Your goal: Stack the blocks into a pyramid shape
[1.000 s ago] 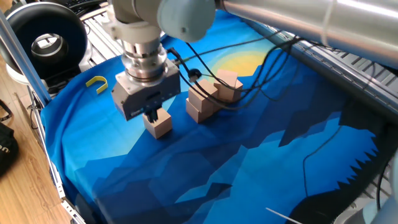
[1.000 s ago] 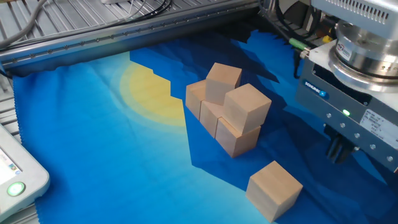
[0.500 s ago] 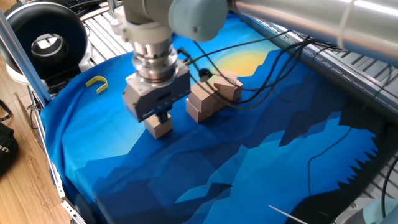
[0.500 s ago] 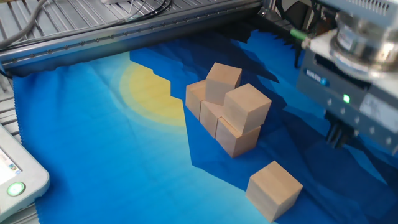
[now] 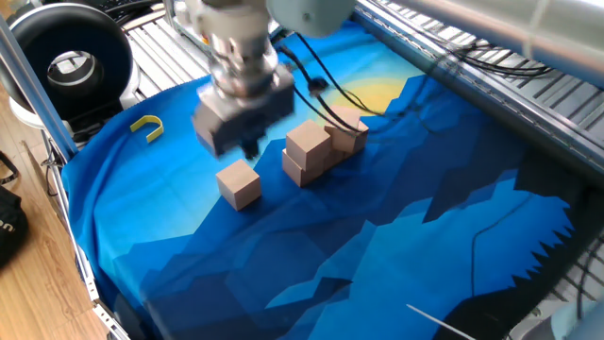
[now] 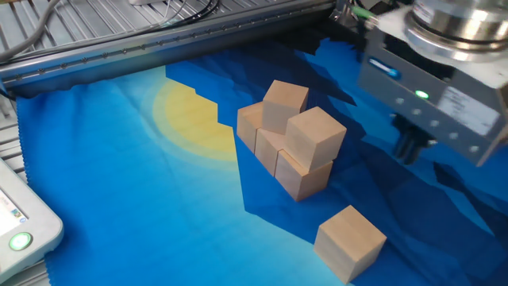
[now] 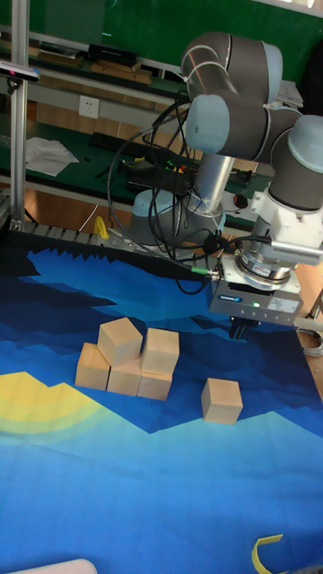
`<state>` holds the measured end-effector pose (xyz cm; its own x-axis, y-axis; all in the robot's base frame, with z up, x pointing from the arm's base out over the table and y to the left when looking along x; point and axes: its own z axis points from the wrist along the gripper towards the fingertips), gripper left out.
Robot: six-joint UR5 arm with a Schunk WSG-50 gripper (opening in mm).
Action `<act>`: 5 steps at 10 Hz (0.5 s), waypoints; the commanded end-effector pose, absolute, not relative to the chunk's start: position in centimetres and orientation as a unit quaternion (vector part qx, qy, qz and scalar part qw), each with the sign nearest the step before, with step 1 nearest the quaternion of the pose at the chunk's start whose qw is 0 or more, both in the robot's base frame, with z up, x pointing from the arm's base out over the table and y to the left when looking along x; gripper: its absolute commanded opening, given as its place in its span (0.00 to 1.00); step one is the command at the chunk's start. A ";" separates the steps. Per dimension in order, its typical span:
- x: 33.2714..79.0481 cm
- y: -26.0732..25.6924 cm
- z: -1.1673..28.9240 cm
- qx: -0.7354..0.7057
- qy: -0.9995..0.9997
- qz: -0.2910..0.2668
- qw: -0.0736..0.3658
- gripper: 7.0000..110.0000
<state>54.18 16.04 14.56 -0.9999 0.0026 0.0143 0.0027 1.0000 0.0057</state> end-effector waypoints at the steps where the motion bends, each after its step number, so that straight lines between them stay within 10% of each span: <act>1: 62.3 17.1 16.4 0.003 -0.999 -0.022 -0.046 0.00; 5: 63.2 17.2 14.7 0.003 -0.999 -0.025 -0.045 0.00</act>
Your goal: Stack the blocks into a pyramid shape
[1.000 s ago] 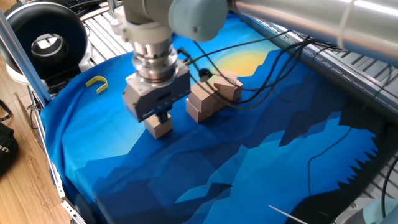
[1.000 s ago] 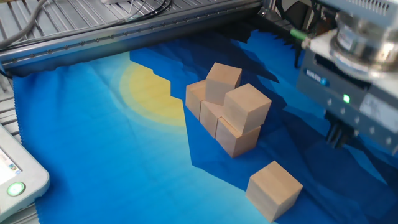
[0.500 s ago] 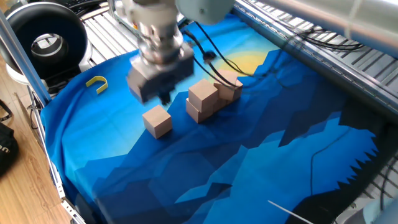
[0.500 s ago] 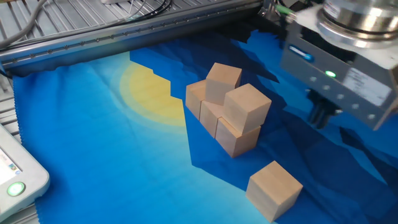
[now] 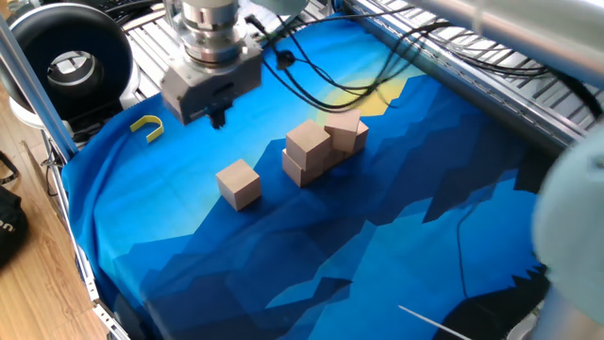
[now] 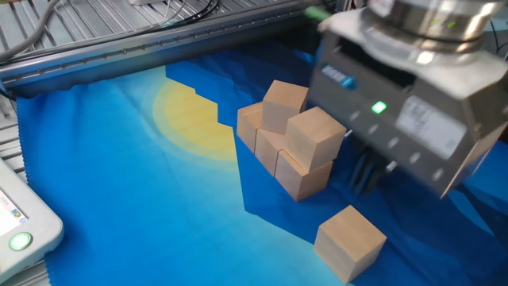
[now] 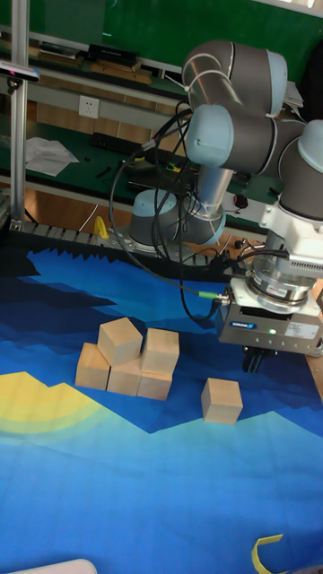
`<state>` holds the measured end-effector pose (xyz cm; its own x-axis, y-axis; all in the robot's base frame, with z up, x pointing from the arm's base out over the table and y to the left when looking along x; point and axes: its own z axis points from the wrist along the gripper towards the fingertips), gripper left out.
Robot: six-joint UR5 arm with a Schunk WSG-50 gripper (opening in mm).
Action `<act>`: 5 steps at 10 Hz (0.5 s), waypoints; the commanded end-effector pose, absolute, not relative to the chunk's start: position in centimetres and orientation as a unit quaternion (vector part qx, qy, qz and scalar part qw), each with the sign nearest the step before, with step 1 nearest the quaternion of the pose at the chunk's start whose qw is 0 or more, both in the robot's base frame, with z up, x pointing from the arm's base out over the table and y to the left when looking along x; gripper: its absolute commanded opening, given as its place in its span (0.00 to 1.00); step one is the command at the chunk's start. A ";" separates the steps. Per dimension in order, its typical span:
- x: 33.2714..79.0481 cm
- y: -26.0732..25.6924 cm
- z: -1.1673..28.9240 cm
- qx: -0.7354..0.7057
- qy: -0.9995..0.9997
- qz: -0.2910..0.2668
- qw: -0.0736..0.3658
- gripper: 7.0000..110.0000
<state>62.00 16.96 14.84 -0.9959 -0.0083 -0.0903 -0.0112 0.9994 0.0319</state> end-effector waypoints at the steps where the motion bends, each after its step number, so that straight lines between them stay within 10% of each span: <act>1: 62.9 17.3 14.7 0.003 0.999 0.026 0.038 0.00; 5: 63.4 17.6 13.5 0.033 0.998 0.027 0.047 0.00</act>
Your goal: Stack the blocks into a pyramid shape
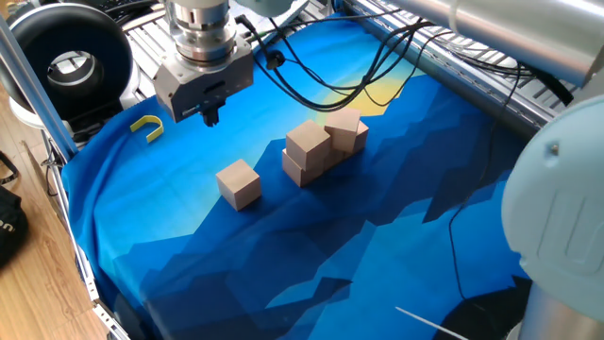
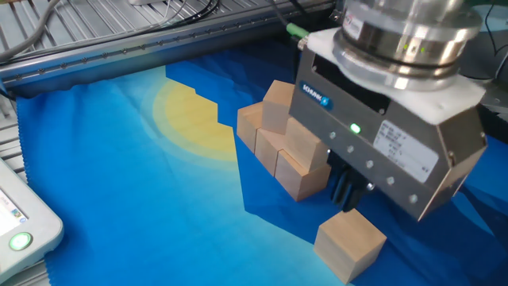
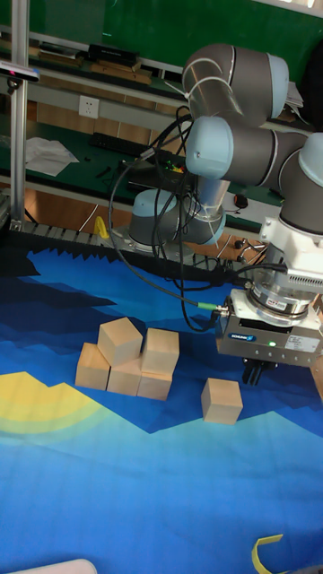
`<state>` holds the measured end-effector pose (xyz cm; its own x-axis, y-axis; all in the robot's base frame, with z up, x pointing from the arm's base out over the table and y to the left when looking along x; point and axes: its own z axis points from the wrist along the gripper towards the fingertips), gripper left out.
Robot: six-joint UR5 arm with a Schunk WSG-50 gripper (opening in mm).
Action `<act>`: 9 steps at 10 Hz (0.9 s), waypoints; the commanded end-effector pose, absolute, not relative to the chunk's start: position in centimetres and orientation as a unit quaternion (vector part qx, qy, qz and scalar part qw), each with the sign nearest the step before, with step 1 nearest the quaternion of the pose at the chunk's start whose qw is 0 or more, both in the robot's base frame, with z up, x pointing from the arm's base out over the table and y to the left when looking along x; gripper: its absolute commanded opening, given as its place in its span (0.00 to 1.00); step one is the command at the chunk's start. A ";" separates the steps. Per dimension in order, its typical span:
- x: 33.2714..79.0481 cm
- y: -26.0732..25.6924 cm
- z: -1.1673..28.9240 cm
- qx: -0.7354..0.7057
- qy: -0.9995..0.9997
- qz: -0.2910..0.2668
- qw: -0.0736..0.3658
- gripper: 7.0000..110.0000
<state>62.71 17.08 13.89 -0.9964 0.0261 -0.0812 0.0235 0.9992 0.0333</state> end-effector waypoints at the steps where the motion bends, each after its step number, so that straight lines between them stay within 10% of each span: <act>1: 63.8 17.9 13.5 0.047 0.997 0.034 0.054 0.00; 9: 60.7 19.5 13.6 0.049 0.995 0.075 0.042 0.00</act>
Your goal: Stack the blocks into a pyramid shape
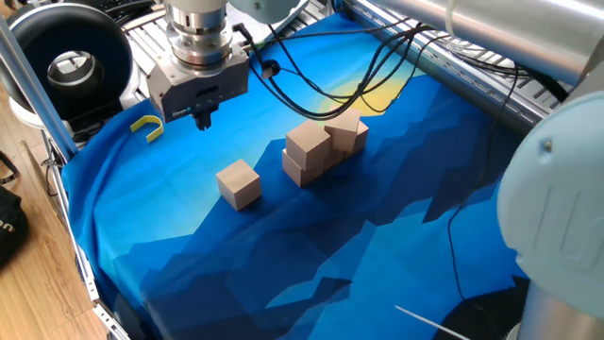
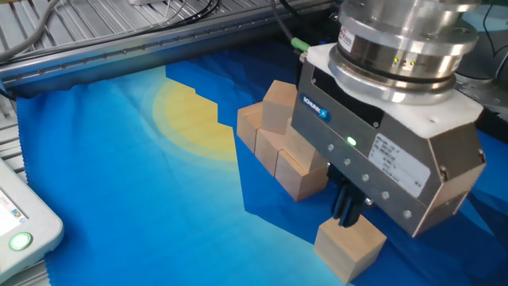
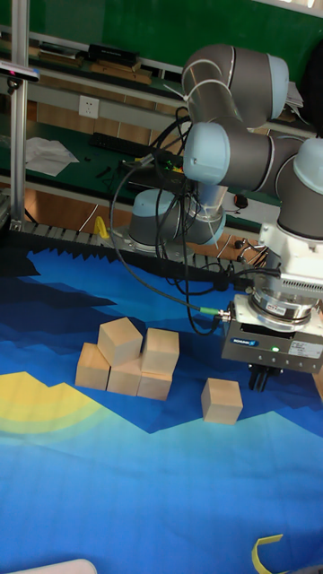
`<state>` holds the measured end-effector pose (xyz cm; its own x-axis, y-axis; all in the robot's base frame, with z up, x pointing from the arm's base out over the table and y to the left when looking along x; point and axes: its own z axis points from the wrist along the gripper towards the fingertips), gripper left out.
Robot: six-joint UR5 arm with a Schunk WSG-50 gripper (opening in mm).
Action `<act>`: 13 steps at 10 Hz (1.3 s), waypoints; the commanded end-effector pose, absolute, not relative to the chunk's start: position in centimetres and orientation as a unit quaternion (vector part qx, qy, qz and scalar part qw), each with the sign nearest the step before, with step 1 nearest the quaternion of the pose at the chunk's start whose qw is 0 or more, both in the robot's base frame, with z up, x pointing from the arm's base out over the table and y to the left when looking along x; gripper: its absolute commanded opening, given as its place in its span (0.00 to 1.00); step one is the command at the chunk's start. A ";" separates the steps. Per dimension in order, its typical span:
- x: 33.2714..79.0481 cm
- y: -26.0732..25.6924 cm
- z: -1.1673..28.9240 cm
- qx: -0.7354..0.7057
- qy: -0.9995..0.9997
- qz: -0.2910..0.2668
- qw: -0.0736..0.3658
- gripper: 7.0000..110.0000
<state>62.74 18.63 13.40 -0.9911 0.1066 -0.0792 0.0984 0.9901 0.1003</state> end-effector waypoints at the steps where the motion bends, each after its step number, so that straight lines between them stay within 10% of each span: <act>1: 58.5 17.9 14.1 0.040 0.997 0.054 0.033 0.00; 13: 54.7 15.4 13.6 0.075 0.996 0.051 0.019 0.00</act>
